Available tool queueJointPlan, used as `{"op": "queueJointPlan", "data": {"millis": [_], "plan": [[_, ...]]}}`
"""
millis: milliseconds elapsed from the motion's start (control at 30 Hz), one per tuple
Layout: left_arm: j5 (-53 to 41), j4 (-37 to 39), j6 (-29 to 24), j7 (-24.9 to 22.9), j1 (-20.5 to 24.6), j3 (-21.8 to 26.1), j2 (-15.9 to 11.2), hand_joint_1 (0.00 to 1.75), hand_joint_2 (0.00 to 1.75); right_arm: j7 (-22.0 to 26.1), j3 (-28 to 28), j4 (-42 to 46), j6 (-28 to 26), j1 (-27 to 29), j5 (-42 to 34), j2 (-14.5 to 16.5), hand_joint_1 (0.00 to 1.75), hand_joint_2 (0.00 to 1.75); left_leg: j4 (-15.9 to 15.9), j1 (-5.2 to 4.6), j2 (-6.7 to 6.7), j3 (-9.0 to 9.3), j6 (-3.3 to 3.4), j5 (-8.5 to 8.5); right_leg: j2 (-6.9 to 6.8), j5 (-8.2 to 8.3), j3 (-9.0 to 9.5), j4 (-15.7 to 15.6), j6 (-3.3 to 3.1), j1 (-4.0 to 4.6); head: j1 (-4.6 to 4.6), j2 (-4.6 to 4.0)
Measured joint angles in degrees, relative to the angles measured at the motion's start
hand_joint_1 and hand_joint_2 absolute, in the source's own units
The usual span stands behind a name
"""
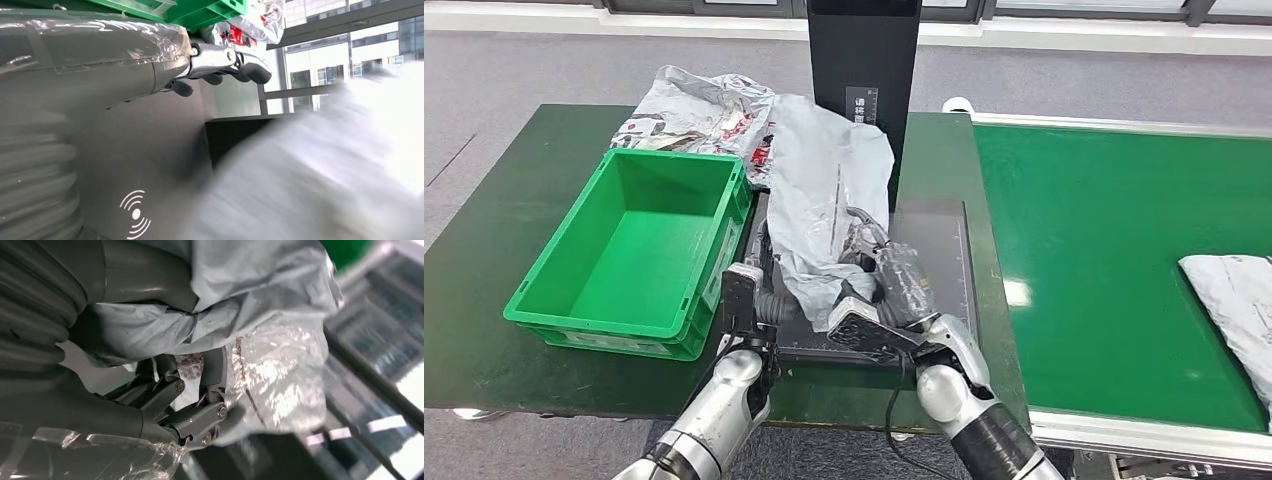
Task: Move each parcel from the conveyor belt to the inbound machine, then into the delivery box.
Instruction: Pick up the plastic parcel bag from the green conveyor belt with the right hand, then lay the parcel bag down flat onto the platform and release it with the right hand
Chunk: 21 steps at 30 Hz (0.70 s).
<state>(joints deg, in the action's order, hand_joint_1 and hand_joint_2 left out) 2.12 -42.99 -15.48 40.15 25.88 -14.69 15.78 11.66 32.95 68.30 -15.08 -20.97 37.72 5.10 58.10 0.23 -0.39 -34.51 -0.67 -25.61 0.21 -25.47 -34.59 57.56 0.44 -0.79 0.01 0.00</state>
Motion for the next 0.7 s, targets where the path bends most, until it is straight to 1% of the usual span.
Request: {"op": "queueJointPlan", "data": {"millis": [133,267,400,500,567,700], "plan": [[1.9,0.2,0.0,0.0,0.4,0.0,-0.2,0.00,1.75,-2.4,2.2,-5.0,4.0,-1.6,1.3,0.0,0.00,1.75,0.0,-0.01,-0.02,0.00,0.00,0.00,-0.02,0.00,0.01,0.0,0.00,-0.01,0.00,0.00],[2.8,0.5,-0.1,0.0,0.4,0.1,-0.5,0.00,1.75,-2.4,3.0,-9.0,5.0,-2.4,1.7,0.0,0.00,1.75,0.0,-0.01,-0.03,-0.01,0.00,0.00,-0.02,0.00,0.01,0.0,0.00,-0.01,0.00,0.00],[3.0,0.5,-0.3,0.0,0.8,0.1,-0.6,0.00,1.75,-2.4,3.5,-11.4,5.6,-2.4,1.9,0.0,0.00,0.00,0.0,-0.01,-0.03,-0.02,0.00,0.00,-0.02,0.00,0.00,0.0,0.00,-0.01,0.00,0.00],[3.6,0.4,-0.8,0.0,1.0,0.1,-0.6,0.00,1.75,-1.7,3.8,-12.6,5.6,-2.4,1.7,0.0,0.00,0.00,0.0,-0.01,-0.03,-0.02,0.00,0.00,-0.03,0.00,0.00,0.0,0.00,0.00,-0.01,0.00],[4.1,0.3,-1.4,0.0,1.1,0.3,-0.6,0.00,1.75,-1.0,3.8,-13.2,4.5,-2.4,1.3,0.0,0.00,0.00,0.0,-0.01,-0.03,-0.02,0.00,0.00,-0.02,0.00,0.00,0.0,0.00,0.00,-0.01,0.00],[5.1,-0.4,-2.9,0.0,1.1,1.2,-0.6,0.00,1.75,0.3,3.5,-13.3,-0.2,-2.0,0.4,0.1,0.00,0.00,0.0,-0.01,-0.02,-0.01,0.00,0.00,-0.02,0.00,0.00,0.0,0.00,0.00,-0.01,0.00]]}}
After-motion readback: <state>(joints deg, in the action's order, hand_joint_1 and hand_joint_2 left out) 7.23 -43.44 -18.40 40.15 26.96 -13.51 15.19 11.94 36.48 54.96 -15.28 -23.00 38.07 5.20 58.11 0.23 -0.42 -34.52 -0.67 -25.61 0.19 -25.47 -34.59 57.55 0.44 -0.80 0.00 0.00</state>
